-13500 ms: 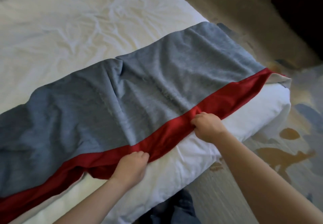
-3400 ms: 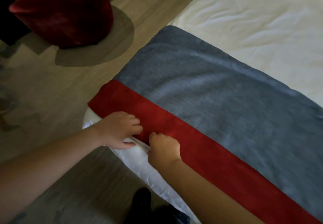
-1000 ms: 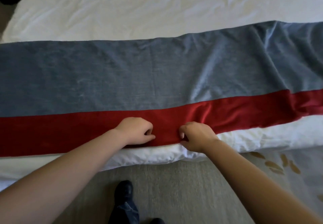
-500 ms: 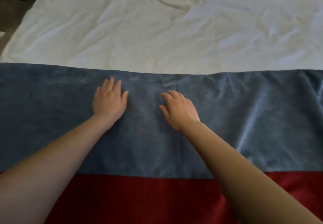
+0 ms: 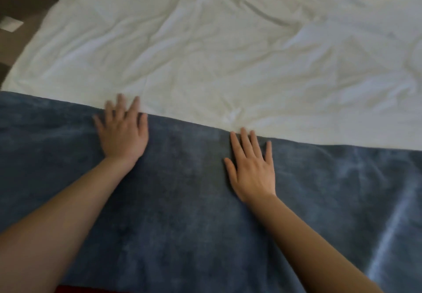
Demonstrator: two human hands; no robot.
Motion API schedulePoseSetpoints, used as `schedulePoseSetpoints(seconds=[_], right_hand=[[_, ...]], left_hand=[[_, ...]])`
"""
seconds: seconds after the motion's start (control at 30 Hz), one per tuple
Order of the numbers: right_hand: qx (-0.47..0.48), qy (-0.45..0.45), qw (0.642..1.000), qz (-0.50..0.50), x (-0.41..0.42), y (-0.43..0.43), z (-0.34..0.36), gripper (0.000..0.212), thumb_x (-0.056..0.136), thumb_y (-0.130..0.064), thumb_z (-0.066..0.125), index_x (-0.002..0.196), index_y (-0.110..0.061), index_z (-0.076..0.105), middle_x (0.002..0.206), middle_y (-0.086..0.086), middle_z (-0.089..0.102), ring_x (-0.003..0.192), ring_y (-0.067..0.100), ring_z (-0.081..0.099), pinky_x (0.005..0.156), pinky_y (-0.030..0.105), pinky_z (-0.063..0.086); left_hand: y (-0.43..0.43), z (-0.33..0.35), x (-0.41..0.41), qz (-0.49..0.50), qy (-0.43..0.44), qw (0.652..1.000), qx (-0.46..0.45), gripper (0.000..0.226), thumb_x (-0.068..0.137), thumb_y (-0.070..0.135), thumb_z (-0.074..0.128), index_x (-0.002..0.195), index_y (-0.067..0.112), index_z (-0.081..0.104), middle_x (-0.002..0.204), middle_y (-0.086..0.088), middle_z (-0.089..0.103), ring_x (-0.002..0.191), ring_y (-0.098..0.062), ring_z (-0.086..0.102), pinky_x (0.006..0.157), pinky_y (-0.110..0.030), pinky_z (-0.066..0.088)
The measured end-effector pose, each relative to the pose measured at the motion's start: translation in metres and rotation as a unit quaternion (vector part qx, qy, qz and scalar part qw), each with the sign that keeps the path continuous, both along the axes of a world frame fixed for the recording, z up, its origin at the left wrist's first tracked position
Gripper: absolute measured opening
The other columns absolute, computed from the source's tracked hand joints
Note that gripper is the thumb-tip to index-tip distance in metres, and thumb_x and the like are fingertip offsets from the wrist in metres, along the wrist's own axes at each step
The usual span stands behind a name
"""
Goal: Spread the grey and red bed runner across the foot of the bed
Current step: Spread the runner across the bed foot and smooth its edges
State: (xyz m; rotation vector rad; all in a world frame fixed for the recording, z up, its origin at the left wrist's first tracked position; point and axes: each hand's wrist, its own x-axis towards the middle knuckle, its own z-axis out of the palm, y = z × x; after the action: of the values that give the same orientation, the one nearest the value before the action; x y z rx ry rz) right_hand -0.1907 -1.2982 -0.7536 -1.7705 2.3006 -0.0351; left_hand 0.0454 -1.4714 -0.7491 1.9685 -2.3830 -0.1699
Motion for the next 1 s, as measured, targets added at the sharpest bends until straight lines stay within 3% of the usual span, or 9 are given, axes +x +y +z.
schedulePoseSetpoints(seconds=[0.13, 0.23, 0.33, 0.43, 0.57, 0.7, 0.87, 0.93, 1.0], right_hand=[[0.062, -0.031, 0.998, 0.005, -0.016, -0.001, -0.010, 0.068, 0.093, -0.059, 0.011, 0.151, -0.030, -0.009, 0.159, -0.004, -0.012, 0.146, 0.016, -0.012, 0.117, 0.047, -0.005], [0.048, -0.091, 0.995, 0.013, -0.020, -0.005, -0.004, 0.066, 0.093, -0.058, 0.011, 0.151, -0.031, -0.003, 0.159, -0.006, -0.009, 0.146, 0.013, -0.010, 0.117, 0.045, -0.004], [-0.047, -0.185, 0.982, -0.012, -0.043, 0.004, 0.013, 0.050, 0.100, -0.040, 0.032, 0.147, -0.024, 0.032, 0.155, 0.000, 0.027, 0.144, 0.017, 0.021, 0.116, 0.040, 0.019], [-0.154, -0.096, 0.983, -0.040, -0.093, 0.020, 0.024, 0.028, 0.093, -0.017, 0.052, 0.118, -0.015, 0.063, 0.122, 0.008, 0.062, 0.113, 0.031, 0.055, 0.091, 0.041, 0.044], [-0.055, -0.045, 0.989, -0.130, -0.181, 0.038, 0.031, 0.019, 0.092, -0.023, 0.052, 0.105, -0.022, 0.067, 0.105, 0.004, 0.064, 0.102, 0.029, 0.056, 0.085, 0.040, 0.040], [0.031, -0.056, 0.998, -0.028, -0.235, 0.051, 0.033, 0.010, 0.089, -0.033, 0.058, 0.096, -0.028, 0.065, 0.097, -0.002, 0.059, 0.098, 0.022, 0.054, 0.083, 0.039, 0.039], [0.055, 0.004, 0.998, -0.032, -0.257, 0.030, 0.020, 0.016, 0.091, -0.017, 0.047, 0.088, -0.013, 0.062, 0.093, 0.008, 0.059, 0.087, 0.033, 0.057, 0.073, 0.036, 0.038], [0.039, -0.025, 0.995, -0.091, -0.272, 0.026, 0.017, 0.019, 0.094, -0.016, 0.045, 0.095, -0.007, 0.061, 0.099, 0.014, 0.061, 0.089, 0.035, 0.058, 0.073, 0.036, 0.040], [0.025, -0.099, 0.988, -0.116, -0.288, 0.034, 0.017, 0.021, 0.096, -0.027, 0.047, 0.095, -0.011, 0.060, 0.094, 0.008, 0.061, 0.087, 0.030, 0.058, 0.071, 0.033, 0.041]], left_hand=[[-0.016, -0.008, 0.015, 0.008, -0.006, 0.996, 0.088, 0.058, 0.098, 0.053, 0.021, 0.151, 0.031, 0.015, 0.160, -0.007, 0.006, 0.146, -0.031, 0.004, 0.115, -0.056, 0.009], [-0.020, -0.001, 0.013, 0.024, 0.034, 0.997, 0.070, 0.048, 0.100, 0.043, 0.027, 0.144, 0.023, 0.032, 0.155, -0.014, 0.022, 0.142, -0.035, 0.018, 0.114, -0.056, 0.019], [-0.007, 0.012, -0.004, -0.062, 0.036, 0.996, -0.044, 0.028, 0.097, 0.022, 0.037, 0.112, 0.006, 0.054, 0.115, -0.018, 0.055, 0.108, -0.040, 0.050, 0.091, -0.054, 0.043], [0.024, 0.025, -0.057, -0.178, 0.075, 0.979, -0.057, 0.022, 0.090, 0.008, 0.050, 0.108, 0.008, 0.064, 0.107, -0.012, 0.063, 0.098, -0.035, 0.058, 0.082, -0.045, 0.049], [0.069, 0.024, -0.161, -0.251, 0.144, 0.956, 0.044, 0.024, 0.094, 0.025, 0.051, 0.111, 0.018, 0.067, 0.108, 0.000, 0.068, 0.100, -0.022, 0.061, 0.083, -0.035, 0.049], [0.095, 0.017, -0.250, -0.278, 0.138, 0.943, 0.121, 0.021, 0.091, 0.036, 0.058, 0.101, 0.022, 0.068, 0.100, 0.002, 0.063, 0.094, -0.018, 0.057, 0.076, -0.033, 0.047], [0.093, 0.017, -0.283, -0.263, 0.081, 0.952, 0.134, 0.008, 0.085, 0.028, 0.065, 0.089, 0.023, 0.069, 0.095, 0.004, 0.066, 0.088, -0.019, 0.060, 0.068, -0.027, 0.037], [0.095, 0.017, -0.285, -0.229, 0.072, 0.963, 0.126, 0.005, 0.084, 0.027, 0.064, 0.085, 0.026, 0.069, 0.090, 0.006, 0.066, 0.083, -0.016, 0.059, 0.066, -0.026, 0.039], [0.098, 0.015, -0.293, -0.185, 0.085, 0.967, 0.150, 0.012, 0.082, 0.028, 0.057, 0.076, 0.025, 0.067, 0.082, 0.003, 0.065, 0.077, -0.018, 0.058, 0.063, -0.030, 0.043]])
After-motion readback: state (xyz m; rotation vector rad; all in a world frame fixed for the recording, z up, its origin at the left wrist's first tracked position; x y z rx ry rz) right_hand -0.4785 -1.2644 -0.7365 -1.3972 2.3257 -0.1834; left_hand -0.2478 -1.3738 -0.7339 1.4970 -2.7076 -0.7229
